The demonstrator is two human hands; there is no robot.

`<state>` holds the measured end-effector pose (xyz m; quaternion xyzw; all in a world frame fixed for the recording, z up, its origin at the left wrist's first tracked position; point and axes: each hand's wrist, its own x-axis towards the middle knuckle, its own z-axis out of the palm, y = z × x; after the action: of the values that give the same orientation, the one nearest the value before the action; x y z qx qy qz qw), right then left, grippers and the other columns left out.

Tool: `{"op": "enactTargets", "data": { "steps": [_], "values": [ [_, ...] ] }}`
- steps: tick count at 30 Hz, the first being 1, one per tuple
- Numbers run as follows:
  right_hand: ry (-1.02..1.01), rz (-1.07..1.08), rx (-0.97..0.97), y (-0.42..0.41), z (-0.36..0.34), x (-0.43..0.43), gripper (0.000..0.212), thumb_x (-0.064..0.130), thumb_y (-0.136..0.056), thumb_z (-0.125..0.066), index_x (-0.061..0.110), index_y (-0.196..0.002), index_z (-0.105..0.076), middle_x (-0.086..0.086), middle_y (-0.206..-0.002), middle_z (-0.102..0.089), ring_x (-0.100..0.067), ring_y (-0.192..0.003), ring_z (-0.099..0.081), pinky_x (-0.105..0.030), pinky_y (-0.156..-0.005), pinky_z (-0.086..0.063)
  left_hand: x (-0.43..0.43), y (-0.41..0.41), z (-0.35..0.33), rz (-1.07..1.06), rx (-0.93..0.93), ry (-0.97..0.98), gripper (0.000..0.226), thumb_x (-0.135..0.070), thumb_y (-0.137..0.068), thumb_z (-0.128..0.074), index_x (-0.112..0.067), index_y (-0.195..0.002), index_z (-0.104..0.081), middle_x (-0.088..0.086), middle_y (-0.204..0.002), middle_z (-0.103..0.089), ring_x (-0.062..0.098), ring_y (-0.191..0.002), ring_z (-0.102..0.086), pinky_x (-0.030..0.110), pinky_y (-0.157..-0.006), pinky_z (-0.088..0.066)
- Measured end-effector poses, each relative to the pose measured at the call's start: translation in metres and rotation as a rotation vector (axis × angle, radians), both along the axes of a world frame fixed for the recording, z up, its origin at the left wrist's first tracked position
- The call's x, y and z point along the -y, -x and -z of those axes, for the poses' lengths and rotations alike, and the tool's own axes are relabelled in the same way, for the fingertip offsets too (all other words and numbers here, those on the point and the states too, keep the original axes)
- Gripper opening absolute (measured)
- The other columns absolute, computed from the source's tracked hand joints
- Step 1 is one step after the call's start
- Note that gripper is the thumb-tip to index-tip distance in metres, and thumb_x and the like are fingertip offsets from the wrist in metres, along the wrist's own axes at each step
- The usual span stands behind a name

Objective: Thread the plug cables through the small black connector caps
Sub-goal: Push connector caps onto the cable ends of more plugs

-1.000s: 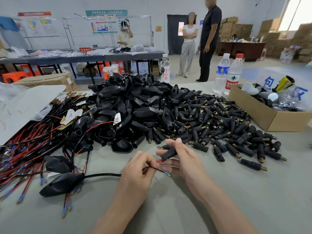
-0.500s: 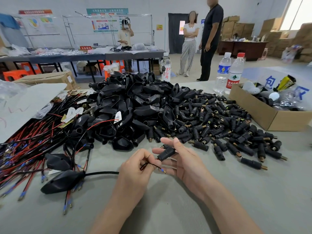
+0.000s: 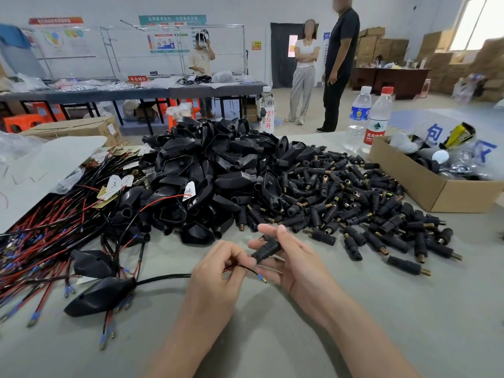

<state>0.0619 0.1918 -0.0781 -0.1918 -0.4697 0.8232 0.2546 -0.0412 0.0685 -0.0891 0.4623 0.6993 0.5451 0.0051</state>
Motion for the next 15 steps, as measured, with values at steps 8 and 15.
{"op": "enactTargets", "data": {
  "steps": [8, 15],
  "values": [
    [0.023, -0.11, -0.052, -0.002, -0.003, 0.001, 0.041, 0.048, -0.096, -0.053, 0.02, -0.119, -0.071, -0.014, -0.122, -0.07, -0.034, -0.1, -0.071, -0.034, -0.077, -0.059, -0.001, -0.002, -0.007, 0.027, 0.282, -0.101, 0.025, -0.013, -0.095, -0.068, -0.026, -0.076, -0.058, -0.006, -0.085, -0.073, 0.017, -0.087, -0.072, 0.038, -0.077, -0.056],
    [-0.053, -0.134, -0.038, -0.003, -0.003, 0.004, 0.038, 0.046, -0.094, -0.057, 0.019, -0.114, -0.074, -0.013, -0.118, -0.071, -0.022, -0.084, -0.07, -0.03, -0.067, -0.058, 0.0, 0.001, -0.012, 0.038, 0.441, -0.198, 0.025, -0.014, -0.09, -0.069, -0.02, -0.073, -0.051, 0.001, -0.086, -0.067, 0.021, -0.073, -0.07, 0.022, -0.076, -0.055]
  ]
}}
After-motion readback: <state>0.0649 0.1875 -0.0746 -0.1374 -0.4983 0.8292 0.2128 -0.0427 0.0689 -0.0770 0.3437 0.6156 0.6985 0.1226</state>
